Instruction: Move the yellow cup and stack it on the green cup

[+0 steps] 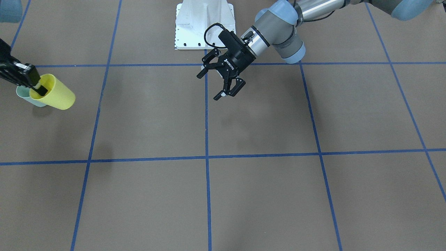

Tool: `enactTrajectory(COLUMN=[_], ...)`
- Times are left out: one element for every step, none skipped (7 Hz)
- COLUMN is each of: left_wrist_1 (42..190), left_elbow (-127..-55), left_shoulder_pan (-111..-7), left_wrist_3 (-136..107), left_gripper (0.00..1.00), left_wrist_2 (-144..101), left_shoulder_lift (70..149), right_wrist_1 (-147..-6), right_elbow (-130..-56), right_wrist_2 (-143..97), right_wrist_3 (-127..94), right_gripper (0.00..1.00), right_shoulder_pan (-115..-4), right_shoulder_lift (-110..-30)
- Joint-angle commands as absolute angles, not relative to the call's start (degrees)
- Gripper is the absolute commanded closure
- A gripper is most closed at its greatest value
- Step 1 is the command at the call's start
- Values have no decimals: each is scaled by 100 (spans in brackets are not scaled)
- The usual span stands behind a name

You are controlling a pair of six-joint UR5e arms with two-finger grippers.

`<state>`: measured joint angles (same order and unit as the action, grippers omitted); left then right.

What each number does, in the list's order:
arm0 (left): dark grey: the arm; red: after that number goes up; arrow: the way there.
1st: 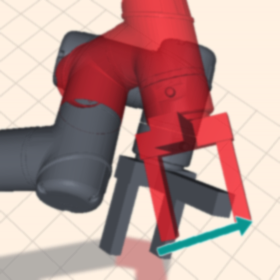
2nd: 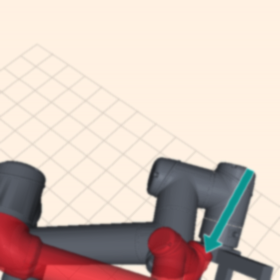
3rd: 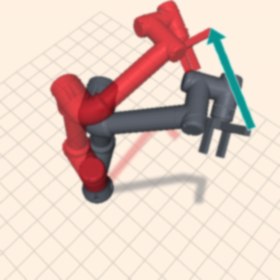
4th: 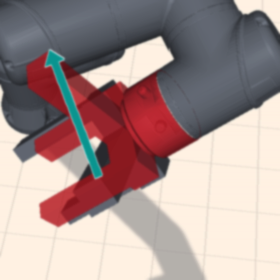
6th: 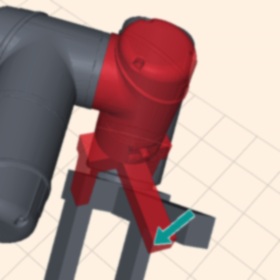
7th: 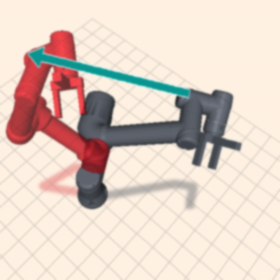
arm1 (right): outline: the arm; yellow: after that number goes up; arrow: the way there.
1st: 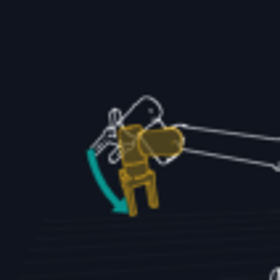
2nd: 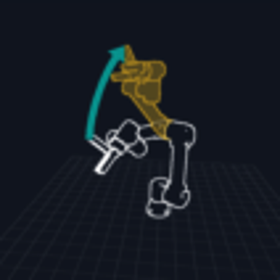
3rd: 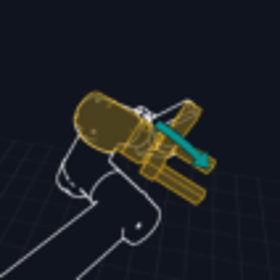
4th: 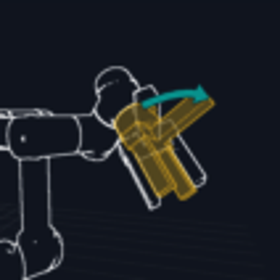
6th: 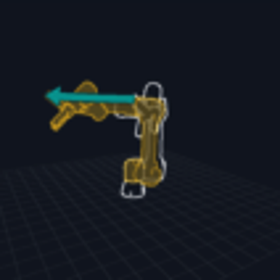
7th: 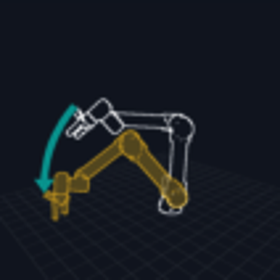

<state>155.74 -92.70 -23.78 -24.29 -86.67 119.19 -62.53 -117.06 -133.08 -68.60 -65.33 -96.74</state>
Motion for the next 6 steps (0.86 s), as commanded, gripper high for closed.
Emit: enactTrajectory(left_wrist_1=[15565,15565,15565,15565,15565,15565], left_elbow=[-9167,-9132,-9132,-9132,-9114,-9114], left_shoulder_pan=[-2364,-2364,-2356,-2355,-2355,-2347], left_wrist_3=[-2434,-2513,-2540,-2540,-2549,-2566], left_gripper=[0,0,0,0,0,0], left_wrist_2=[-8482,-8473,-8473,-8473,-8377,-8359], left_shoulder_lift=[11900,11892,11883,11883,11874,11883], right_wrist_1=[-6258,-6258,-6267,-6275,-6284,-6293], right_elbow=[-11953,-11927,-11883,-11648,-11593,-11445], right_wrist_2=[-13071,-12800,-12797,-12779,-12762,-12797], right_wrist_3=[-5860,-5619,-5608,-5607,-5625,-5660], right_gripper=[100,100,100,100,100,100], right_shoulder_pan=[-6759,-6689,-6680,-6645,-6444,-6390], right_shoulder_lift=[-10964,-11178,-11214,-11197,-11145,-11058])
